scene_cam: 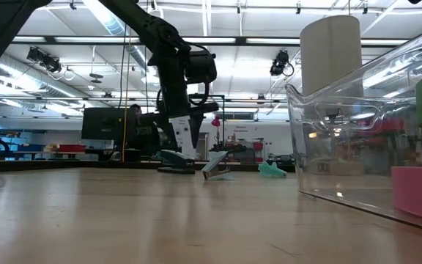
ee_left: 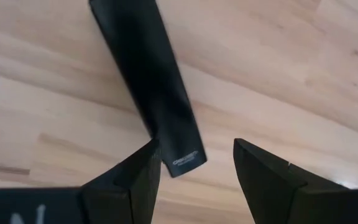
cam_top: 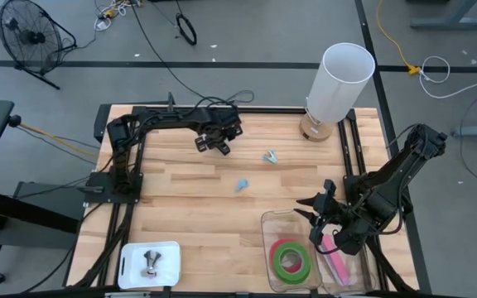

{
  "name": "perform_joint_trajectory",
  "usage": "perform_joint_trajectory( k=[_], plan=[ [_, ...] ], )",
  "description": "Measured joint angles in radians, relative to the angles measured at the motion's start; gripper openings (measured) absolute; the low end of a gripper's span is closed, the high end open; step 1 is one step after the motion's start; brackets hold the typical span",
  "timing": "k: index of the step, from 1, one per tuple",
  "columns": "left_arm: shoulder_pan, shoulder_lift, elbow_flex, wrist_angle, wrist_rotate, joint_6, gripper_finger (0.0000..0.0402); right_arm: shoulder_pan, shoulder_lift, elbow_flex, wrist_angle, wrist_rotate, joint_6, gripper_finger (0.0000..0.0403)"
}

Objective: Pick and place Stapler, Stapler remover, tape
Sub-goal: Put the black stapler into the right transparent bin

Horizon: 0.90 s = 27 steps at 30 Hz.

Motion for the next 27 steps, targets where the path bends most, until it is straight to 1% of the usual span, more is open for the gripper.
perform_joint_trajectory(
  k=[4, 8, 9, 11, 13, 15, 20, 27],
  plan=[
    [0.0, 0.0, 0.0, -0.026, 0.02, 0.001, 0.0204, 0.0, 0.0, 0.0, 0.0, 0.0, 0.0, 0.0118],
    [0.0, 0.005, 0.0, -0.095, 0.037, 0.0, 0.0204, 0.0, 0.0, 0.0, 0.0, 0.0, 0.0, 0.0118],
    [0.0, 0.006, 0.0, -0.121, 0.032, -0.006, 0.0204, 0.0, 0.0, 0.0, 0.0, 0.0, 0.0, 0.0118],
    [0.0, 0.006, 0.0, -0.149, -0.009, -0.026, 0.0204, 0.0, 0.0, 0.0, 0.0, -0.001, 0.0, 0.0118],
    [0.001, 0.006, 0.0, -0.142, -0.046, -0.066, 0.0204, 0.0, 0.0, 0.0, 0.0, -0.003, 0.0, 0.0118],
    [0.002, 0.006, 0.0, -0.108, -0.047, -0.088, 0.0204, 0.0, 0.0, 0.0, 0.0, -0.015, -0.001, 0.0118],
    [0.001, 0.006, 0.0, -0.028, -0.047, -0.086, 0.0204, 0.0, 0.0, 0.0, 0.0, -0.024, -0.001, 0.0118],
    [0.001, 0.022, 0.0, -0.116, -0.063, -0.09, 0.0204, 0.0, 0.0, 0.0, 0.001, -0.026, -0.001, 0.0118]
  ],
)
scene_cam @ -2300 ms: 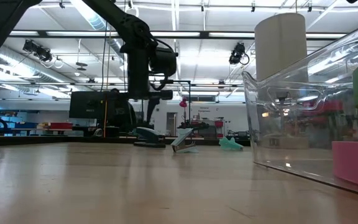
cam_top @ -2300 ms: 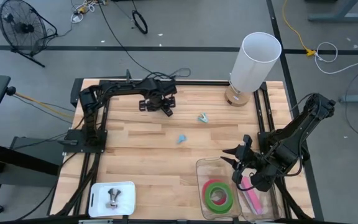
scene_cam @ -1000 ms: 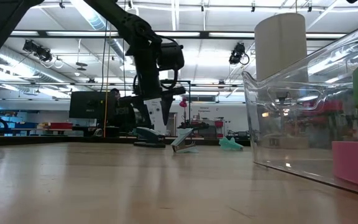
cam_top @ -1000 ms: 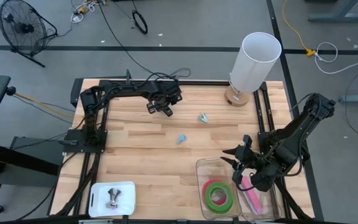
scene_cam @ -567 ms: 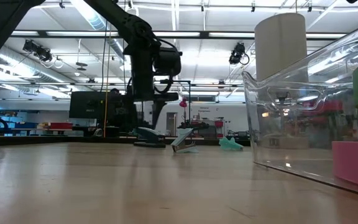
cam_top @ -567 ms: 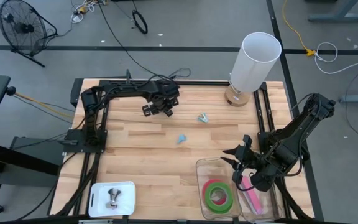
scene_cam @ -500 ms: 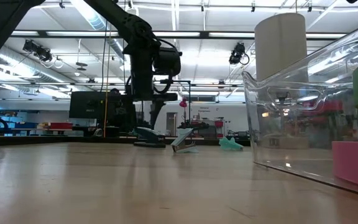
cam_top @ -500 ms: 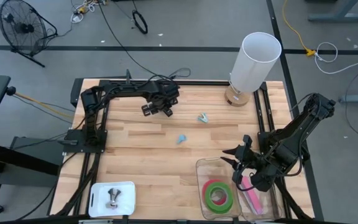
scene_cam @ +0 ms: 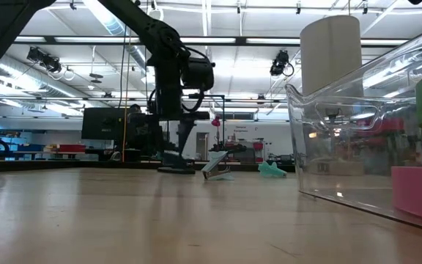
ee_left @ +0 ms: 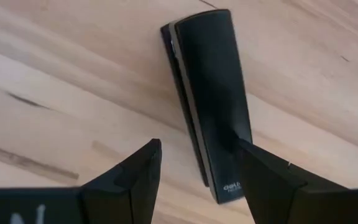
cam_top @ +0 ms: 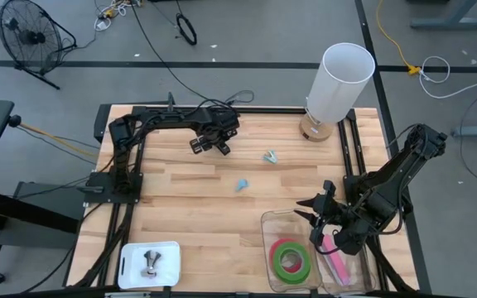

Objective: Pick and place Stapler, Stapler remover, tape
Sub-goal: Put the black stapler into the right transparent bin

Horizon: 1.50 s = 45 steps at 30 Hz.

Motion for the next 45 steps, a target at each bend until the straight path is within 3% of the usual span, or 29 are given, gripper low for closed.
perform_joint_trajectory(
  k=[12, 18, 32, 38, 45],
  plan=[
    [0.006, 0.032, 0.003, 0.05, -0.041, -0.019, 0.0204, 0.0, 0.0, 0.0, -0.004, 0.001, 0.0, 0.0118],
    [0.008, 0.036, 0.004, 0.015, -0.03, 0.067, 0.0204, 0.0, 0.0, 0.0, -0.004, -0.019, 0.0, 0.0118],
    [0.013, 0.038, 0.003, -0.072, 0.068, 0.483, 0.0204, 0.0, 0.0, 0.0, -0.008, -0.023, 0.0, 0.0118],
    [0.01, 0.034, 0.002, -0.165, 0.128, 0.369, 0.0204, 0.0, 0.0, 0.0, -0.008, -0.022, -0.003, 0.0118],
    [0.008, 0.002, 0.024, -0.151, 0.122, 0.376, 0.0204, 0.0, 0.0, 0.0, -0.009, -0.014, -0.005, 0.0118]
  ],
)
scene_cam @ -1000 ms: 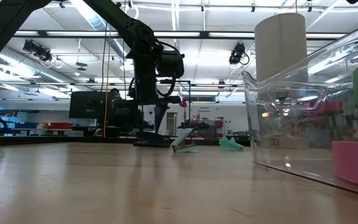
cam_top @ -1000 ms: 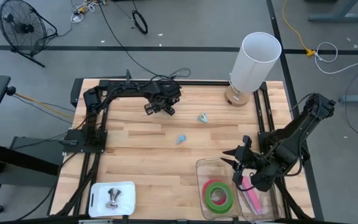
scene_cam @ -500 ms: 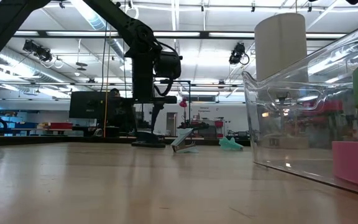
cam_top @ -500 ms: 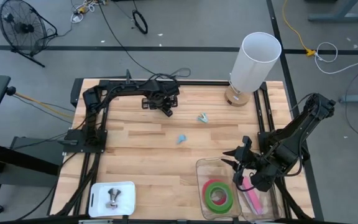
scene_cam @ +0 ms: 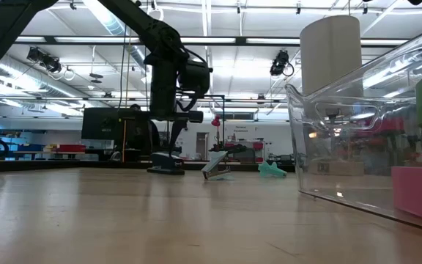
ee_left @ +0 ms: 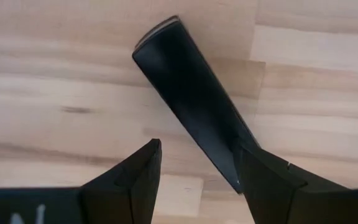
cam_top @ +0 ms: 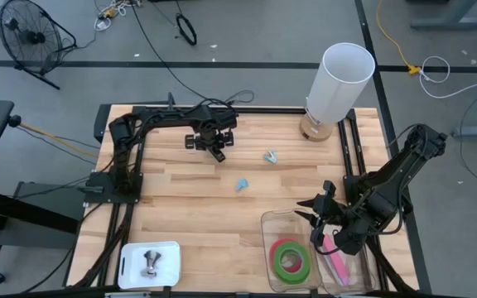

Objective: Pick and place Stapler, Stapler remover, tape
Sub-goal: Put the black stapler into the right transparent bin

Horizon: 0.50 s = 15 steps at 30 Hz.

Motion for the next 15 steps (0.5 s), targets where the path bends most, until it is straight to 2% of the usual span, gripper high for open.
perform_joint_trajectory(
  k=[5, 10, 15],
  plan=[
    [-0.009, -0.019, 0.023, 0.023, -0.053, -0.094, 0.0204, 0.0, 0.0, 0.0, -0.001, 0.0, 0.0, 0.0118],
    [-0.013, -0.019, 0.024, 0.033, -0.02, -0.15, 0.0204, 0.0, 0.0, 0.0, -0.004, 0.0, 0.0, 0.0118],
    [-0.016, -0.018, 0.024, -0.016, -0.028, -0.31, 0.0204, 0.0, 0.0, 0.0, -0.005, 0.0, 0.003, 0.0118]
  ],
)
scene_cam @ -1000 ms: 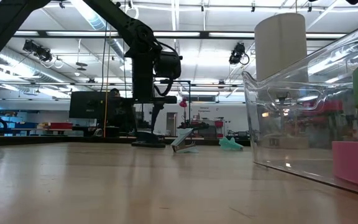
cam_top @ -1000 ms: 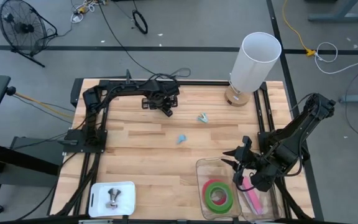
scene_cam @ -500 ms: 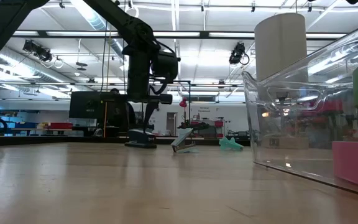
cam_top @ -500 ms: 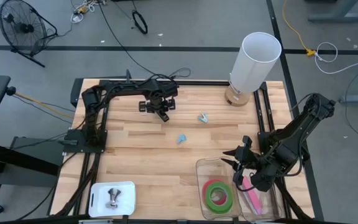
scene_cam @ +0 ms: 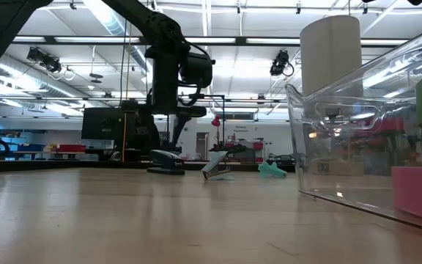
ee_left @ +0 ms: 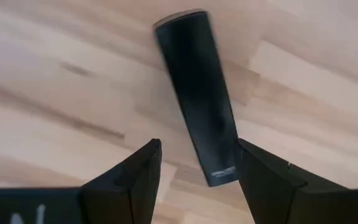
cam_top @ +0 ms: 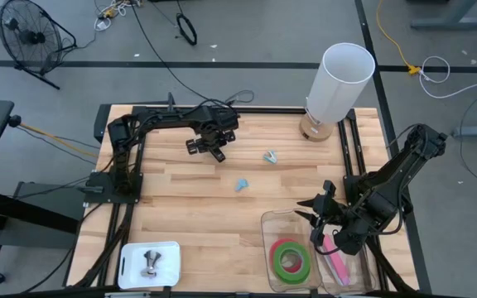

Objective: Pick and place Stapler, Stapler remover, tape
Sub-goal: Put the black stapler into the right transparent bin

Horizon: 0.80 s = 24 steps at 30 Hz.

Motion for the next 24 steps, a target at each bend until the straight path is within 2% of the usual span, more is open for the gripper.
perform_joint_trajectory(
  k=[4, 7, 24],
  plan=[
    [-0.018, 0.0, 0.0, 0.009, 0.02, -0.195, 0.0204, 0.0, 0.0, 0.0, 0.0, 0.0, 0.0, 0.0118],
    [-0.02, 0.0, 0.0, 0.024, 0.028, -0.264, 0.0204, 0.0, 0.0, 0.0, 0.0, -0.001, 0.0, 0.0118],
    [-0.018, 0.085, 0.004, 0.068, 0.011, -0.271, 0.0204, 0.0, 0.0, 0.0, 0.0, -0.011, -0.001, 0.0118]
  ],
)
